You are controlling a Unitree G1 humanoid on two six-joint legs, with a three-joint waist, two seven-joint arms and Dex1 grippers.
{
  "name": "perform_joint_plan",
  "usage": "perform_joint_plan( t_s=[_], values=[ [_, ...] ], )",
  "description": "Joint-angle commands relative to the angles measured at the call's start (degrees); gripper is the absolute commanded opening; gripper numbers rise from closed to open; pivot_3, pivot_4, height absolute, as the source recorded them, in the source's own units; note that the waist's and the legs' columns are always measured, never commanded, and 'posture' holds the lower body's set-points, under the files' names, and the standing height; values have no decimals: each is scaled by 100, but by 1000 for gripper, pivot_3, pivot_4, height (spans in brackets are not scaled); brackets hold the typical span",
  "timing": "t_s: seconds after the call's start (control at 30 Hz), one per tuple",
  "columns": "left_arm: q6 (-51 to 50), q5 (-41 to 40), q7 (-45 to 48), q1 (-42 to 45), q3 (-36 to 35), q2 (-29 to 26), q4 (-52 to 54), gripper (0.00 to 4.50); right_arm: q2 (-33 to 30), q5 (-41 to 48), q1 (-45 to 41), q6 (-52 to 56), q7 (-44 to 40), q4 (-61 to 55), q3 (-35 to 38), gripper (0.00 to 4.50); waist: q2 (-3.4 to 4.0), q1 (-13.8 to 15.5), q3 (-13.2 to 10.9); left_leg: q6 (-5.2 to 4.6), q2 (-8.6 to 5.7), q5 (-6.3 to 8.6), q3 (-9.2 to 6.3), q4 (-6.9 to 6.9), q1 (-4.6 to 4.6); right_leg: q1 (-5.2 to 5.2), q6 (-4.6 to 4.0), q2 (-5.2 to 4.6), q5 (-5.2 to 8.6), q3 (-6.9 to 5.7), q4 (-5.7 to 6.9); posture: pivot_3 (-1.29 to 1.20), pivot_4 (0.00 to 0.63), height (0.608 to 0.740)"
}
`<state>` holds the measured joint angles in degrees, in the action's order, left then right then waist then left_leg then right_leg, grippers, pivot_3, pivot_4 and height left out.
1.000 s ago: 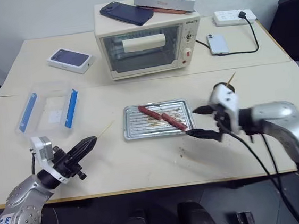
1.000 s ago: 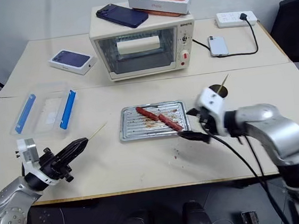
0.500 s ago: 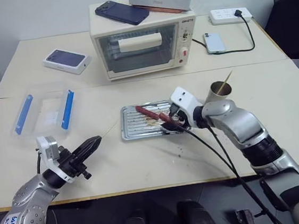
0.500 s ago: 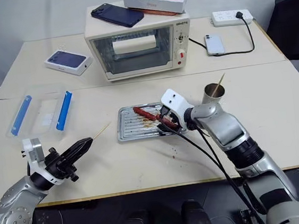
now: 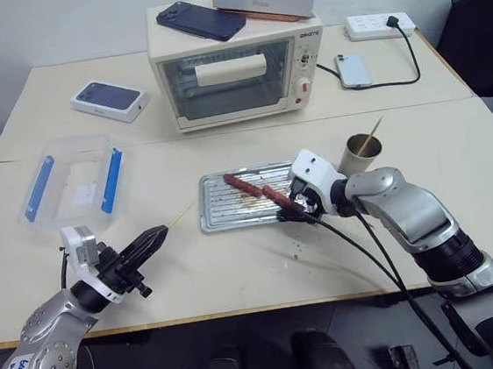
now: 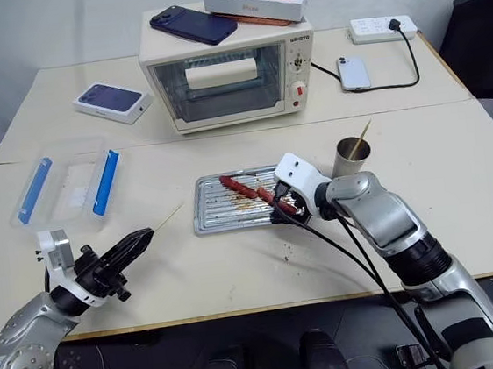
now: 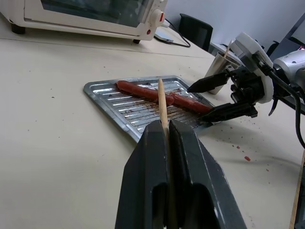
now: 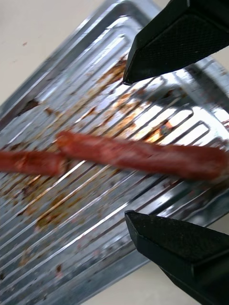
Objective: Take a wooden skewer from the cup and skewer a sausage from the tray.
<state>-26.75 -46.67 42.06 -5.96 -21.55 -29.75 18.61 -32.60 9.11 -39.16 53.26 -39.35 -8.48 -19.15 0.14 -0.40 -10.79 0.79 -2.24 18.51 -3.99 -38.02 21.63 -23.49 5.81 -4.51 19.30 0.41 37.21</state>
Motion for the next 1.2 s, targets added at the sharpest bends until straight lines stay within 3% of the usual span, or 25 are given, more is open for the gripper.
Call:
perform_joint_plan(
  t_s=[0.03,0.27,0.43,0.57,0.83,0.93,1.0,1.2],
  values=[
    [35,-29,-7,54,12,-1,165,0,35,55,26,87,-2,-112,168,4035,0,-1,0,0,0,0,0,0,0,0,0,0,0,0,0,0,150,740],
    [14,-40,-11,114,-3,-31,144,0,79,94,14,191,-35,-79,130,2358,0,6,0,0,0,0,0,0,0,0,0,0,0,0,0,0,150,740],
    [52,-13,14,95,-12,-21,102,0,76,98,-18,232,-55,-43,105,2358,0,6,0,0,0,0,0,0,0,0,0,0,0,0,0,0,150,740],
    [74,-6,30,73,-6,3,89,0,93,108,-37,254,-79,-32,84,1388,0,8,0,0,0,0,0,0,0,0,0,0,0,-1,-1,0,150,740],
    [92,8,26,38,2,26,108,0,119,106,-33,245,-87,-26,92,1388,0,6,0,0,0,0,0,0,0,0,0,0,0,0,-1,0,150,740],
    [110,21,41,40,0,32,85,0,125,115,-18,231,-99,-20,94,946,0,6,0,0,0,0,0,0,0,0,0,0,0,0,-1,0,150,740],
    [122,28,50,45,1,36,67,0,126,121,-9,218,-106,-11,92,402,-1,5,0,0,1,0,0,0,0,1,0,0,0,0,-2,0,150,740],
    [138,40,57,41,4,42,62,0,123,129,-6,173,-106,-6,112,402,-1,4,1,0,1,0,0,0,0,1,0,0,0,0,-1,0,150,740]
  ],
)
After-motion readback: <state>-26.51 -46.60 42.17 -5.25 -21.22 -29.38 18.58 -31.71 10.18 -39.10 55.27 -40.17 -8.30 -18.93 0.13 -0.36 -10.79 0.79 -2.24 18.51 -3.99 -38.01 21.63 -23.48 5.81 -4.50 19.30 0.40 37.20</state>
